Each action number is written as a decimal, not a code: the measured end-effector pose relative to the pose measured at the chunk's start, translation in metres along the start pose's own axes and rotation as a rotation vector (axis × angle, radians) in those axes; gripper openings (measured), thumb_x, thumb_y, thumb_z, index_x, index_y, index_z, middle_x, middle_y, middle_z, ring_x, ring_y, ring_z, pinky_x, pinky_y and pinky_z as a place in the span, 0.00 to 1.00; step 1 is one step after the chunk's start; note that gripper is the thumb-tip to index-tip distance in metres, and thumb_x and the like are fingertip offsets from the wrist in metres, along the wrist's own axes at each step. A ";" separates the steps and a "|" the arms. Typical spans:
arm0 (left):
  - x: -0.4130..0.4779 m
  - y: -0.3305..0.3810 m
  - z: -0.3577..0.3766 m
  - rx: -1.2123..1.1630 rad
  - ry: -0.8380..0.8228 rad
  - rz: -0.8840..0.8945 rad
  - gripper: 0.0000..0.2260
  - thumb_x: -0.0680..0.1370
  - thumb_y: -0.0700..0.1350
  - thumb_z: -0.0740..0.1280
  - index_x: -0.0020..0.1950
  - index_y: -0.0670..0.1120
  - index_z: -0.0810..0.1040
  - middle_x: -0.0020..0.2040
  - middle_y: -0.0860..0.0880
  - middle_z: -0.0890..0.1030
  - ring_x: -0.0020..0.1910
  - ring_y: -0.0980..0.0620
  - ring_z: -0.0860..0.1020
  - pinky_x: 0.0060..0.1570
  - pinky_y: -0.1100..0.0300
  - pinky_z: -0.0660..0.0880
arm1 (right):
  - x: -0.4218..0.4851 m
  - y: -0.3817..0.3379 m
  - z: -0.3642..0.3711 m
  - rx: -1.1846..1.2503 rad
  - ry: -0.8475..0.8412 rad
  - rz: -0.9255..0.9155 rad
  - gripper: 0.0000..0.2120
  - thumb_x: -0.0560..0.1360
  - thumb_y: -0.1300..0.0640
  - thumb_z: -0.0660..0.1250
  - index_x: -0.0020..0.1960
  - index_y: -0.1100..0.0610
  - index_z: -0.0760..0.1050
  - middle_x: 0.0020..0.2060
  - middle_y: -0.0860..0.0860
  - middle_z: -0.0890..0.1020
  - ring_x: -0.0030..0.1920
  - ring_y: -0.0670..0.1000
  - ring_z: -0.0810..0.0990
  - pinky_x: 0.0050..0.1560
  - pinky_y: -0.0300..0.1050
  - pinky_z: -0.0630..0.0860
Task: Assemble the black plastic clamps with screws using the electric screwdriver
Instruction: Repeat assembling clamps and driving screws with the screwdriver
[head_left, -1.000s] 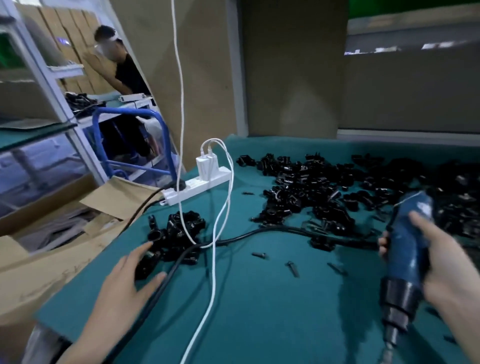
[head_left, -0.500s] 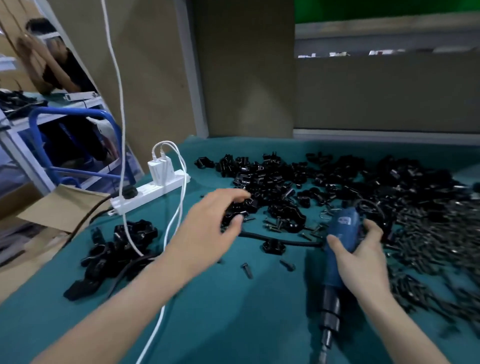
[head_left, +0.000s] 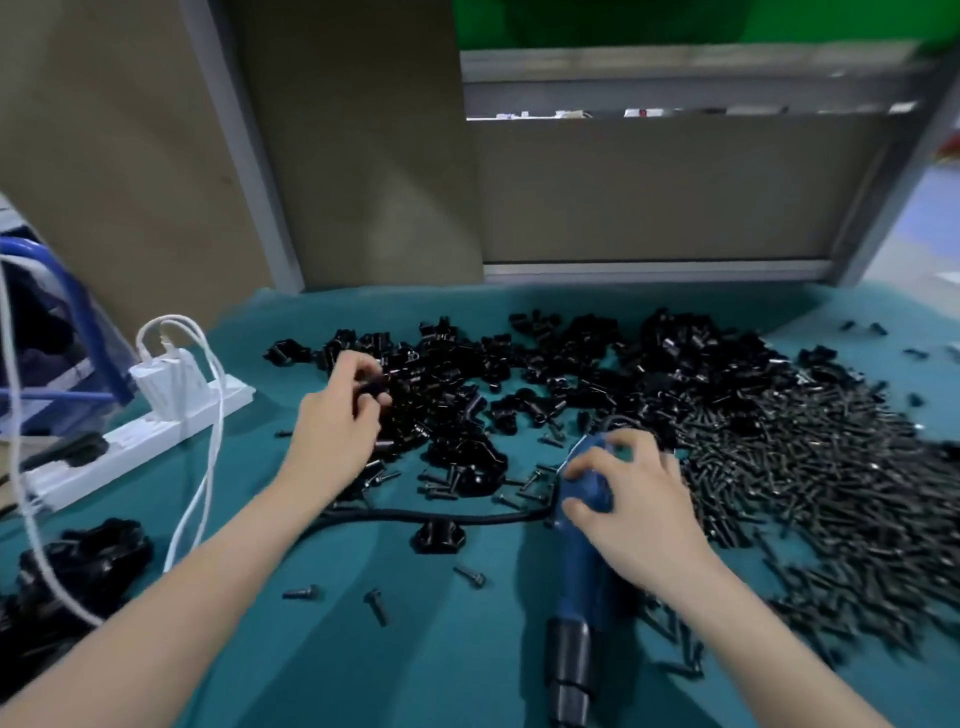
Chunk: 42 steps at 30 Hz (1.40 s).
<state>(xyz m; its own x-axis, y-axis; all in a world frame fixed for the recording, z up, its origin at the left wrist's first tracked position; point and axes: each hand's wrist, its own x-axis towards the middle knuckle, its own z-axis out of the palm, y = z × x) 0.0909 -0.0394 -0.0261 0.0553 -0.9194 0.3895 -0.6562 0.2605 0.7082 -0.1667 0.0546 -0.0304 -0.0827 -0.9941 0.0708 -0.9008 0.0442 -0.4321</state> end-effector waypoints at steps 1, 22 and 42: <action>-0.009 0.008 0.004 -0.258 0.029 -0.147 0.16 0.79 0.32 0.58 0.52 0.53 0.75 0.39 0.50 0.82 0.29 0.58 0.74 0.28 0.71 0.69 | 0.008 -0.007 -0.005 -0.084 -0.082 -0.017 0.12 0.76 0.46 0.66 0.58 0.42 0.73 0.67 0.47 0.60 0.67 0.55 0.59 0.66 0.51 0.60; -0.076 0.029 0.038 -1.411 -0.200 -0.541 0.16 0.83 0.38 0.53 0.64 0.47 0.77 0.50 0.39 0.84 0.39 0.50 0.80 0.40 0.60 0.80 | 0.135 -0.043 0.031 -0.256 -0.079 -0.301 0.07 0.74 0.57 0.69 0.51 0.57 0.77 0.54 0.53 0.75 0.49 0.57 0.77 0.48 0.50 0.76; -0.065 0.006 0.040 -1.140 -0.109 -0.442 0.19 0.69 0.47 0.70 0.59 0.57 0.82 0.45 0.56 0.85 0.36 0.60 0.79 0.40 0.68 0.77 | 0.187 -0.003 -0.030 0.018 -0.017 0.021 0.10 0.78 0.61 0.65 0.57 0.60 0.81 0.53 0.56 0.82 0.49 0.53 0.78 0.50 0.41 0.71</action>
<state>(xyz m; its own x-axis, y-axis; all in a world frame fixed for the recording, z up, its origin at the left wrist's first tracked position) 0.0534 0.0099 -0.0702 0.0073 -0.9996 -0.0269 0.4396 -0.0210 0.8980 -0.1919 -0.1287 0.0115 -0.0941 -0.9945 0.0464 -0.8910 0.0633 -0.4495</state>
